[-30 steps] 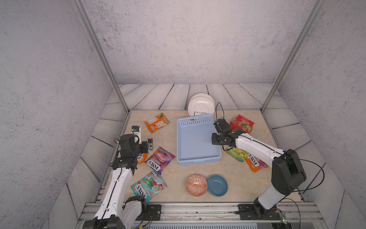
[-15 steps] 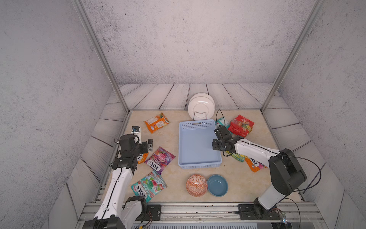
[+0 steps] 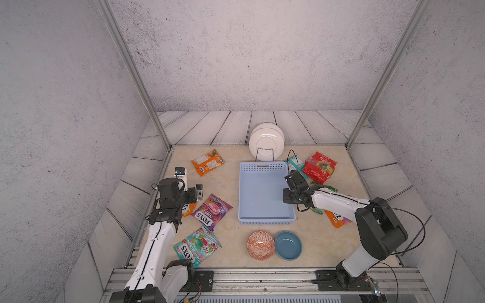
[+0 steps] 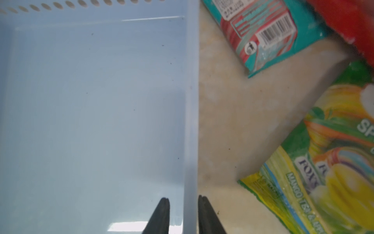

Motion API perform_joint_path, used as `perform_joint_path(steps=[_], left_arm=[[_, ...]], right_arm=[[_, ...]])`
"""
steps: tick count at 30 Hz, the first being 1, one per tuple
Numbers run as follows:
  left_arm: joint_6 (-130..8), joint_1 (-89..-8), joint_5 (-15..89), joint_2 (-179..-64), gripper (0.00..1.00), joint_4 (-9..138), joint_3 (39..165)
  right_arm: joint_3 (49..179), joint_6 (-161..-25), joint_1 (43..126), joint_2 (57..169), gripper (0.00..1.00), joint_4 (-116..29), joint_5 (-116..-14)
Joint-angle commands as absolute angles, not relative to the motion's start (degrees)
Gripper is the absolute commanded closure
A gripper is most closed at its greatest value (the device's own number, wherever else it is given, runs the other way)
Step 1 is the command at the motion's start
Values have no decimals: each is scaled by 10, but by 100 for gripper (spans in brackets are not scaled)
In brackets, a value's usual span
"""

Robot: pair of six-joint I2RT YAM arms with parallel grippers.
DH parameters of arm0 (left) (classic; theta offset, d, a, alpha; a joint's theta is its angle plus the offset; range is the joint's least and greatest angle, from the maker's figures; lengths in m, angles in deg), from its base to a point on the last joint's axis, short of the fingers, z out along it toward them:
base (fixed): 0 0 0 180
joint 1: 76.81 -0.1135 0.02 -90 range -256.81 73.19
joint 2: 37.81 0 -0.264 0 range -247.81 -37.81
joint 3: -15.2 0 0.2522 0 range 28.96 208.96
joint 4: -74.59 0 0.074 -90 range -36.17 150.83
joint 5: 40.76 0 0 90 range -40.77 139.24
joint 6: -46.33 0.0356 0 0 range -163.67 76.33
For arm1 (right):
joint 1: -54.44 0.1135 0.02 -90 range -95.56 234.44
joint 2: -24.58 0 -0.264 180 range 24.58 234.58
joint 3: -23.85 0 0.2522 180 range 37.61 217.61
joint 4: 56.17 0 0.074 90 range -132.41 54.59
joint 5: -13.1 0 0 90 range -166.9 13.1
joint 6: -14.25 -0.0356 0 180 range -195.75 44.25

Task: Put the candies in the basket
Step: Place the basket at the center of the board.

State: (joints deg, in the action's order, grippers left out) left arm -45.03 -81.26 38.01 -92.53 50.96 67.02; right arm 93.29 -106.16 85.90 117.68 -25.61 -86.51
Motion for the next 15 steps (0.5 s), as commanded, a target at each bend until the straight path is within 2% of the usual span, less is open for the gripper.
perform_joint_path(steps=[1, 8, 15], left_arm=[[-445, -816, 386, -927, 1, 514, 676], [-438, -816, 361, -935, 1, 508, 677], [-437, -817, 361, -947, 0, 489, 681]], right_arm=[[949, -1038, 857, 1132, 66, -228, -862], [951, -1015, 857, 1077, 56, -195, -865], [932, -988, 857, 1007, 41, -166, -886]])
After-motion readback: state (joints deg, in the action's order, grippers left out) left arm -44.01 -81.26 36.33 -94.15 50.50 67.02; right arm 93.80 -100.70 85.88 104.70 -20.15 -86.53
